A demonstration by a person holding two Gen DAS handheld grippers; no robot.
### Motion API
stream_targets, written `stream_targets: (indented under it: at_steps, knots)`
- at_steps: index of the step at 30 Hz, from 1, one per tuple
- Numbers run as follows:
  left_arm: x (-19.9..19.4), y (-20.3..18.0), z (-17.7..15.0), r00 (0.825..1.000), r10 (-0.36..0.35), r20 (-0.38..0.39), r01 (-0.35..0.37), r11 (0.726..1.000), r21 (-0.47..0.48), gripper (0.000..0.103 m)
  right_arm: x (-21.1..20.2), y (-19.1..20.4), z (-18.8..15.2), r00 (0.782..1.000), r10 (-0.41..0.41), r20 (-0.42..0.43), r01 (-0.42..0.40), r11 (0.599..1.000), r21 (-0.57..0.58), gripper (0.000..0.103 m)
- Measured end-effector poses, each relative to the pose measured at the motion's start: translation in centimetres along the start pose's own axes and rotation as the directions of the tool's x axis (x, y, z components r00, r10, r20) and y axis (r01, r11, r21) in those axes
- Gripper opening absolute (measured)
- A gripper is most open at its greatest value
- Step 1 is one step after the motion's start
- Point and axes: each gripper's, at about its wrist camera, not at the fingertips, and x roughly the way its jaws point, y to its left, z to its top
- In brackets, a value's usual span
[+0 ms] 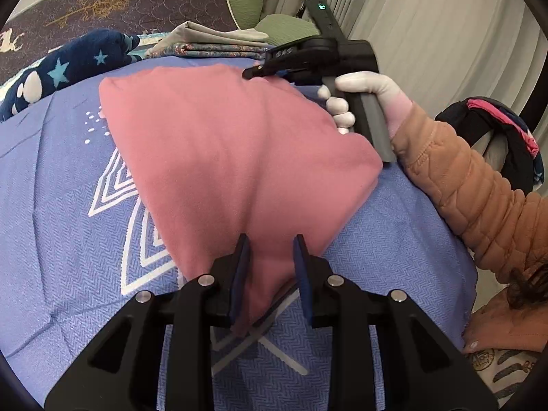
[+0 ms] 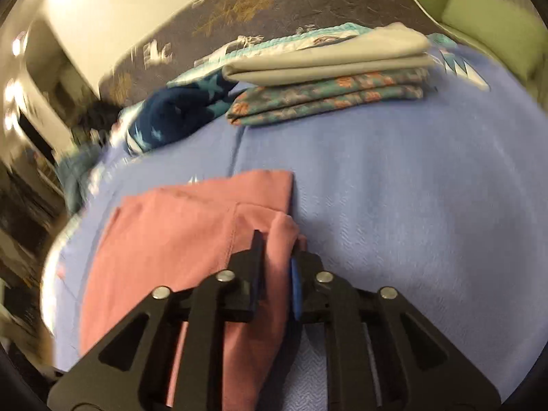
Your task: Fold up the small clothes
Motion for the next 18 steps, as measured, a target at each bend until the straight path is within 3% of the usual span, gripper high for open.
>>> stream_targets:
  at_steps: [2, 5, 9, 11, 13, 14, 16, 18]
  knots:
    - [0.0, -0.2, 0.0, 1.0, 0.008, -0.001, -0.008, 1.0, 0.011, 0.03, -2.0, 0.2, 0.1, 0.998, -0.05, 0.045, 0.049, 0.999, 0.021, 0.038]
    - [0.0, -0.4, 0.1, 1.0, 0.014, 0.001, -0.014, 1.0, 0.024, 0.032, -5.4, 1.5, -0.2, 0.993, -0.061, 0.106, 0.064, 0.998, -0.029, 0.036]
    - [-0.5, -0.3, 0.2, 1.0, 0.022, 0.013, -0.022, 1.0, 0.016, 0.033, -9.4, 4.8, -2.7, 0.991, 0.096, 0.089, -0.085, 0.989, -0.119, 0.034]
    - [-1.2, -0.1, 0.2, 0.999, 0.027, 0.03, -0.027, 1.0, -0.009, 0.034, -10.7, 6.6, -5.7, 0.981, 0.192, 0.041, -0.183, 0.97, -0.159, 0.034]
    - [-2.0, 0.2, 0.1, 0.998, 0.035, 0.053, -0.033, 0.999, -0.03, 0.035, -10.9, 7.0, -8.2, 0.976, 0.216, -0.011, -0.214, 0.961, -0.174, 0.034]
    - [-2.2, 0.4, -0.1, 0.997, 0.046, 0.057, -0.044, 0.998, -0.038, 0.035, -10.5, 7.0, -9.5, 0.982, 0.183, -0.039, -0.187, 0.966, -0.181, 0.034]
    - [-2.0, 1.1, -0.5, 0.998, 0.045, 0.041, -0.043, 0.997, -0.056, 0.035, -8.4, 6.1, -12.2, 0.993, 0.032, -0.109, -0.051, 0.982, -0.179, 0.025]
    - [-1.8, 1.4, -0.7, 0.998, 0.036, 0.043, -0.033, 0.997, -0.069, 0.035, -8.4, 5.5, -13.4, 0.997, 0.037, -0.062, -0.047, 0.983, -0.175, 0.022]
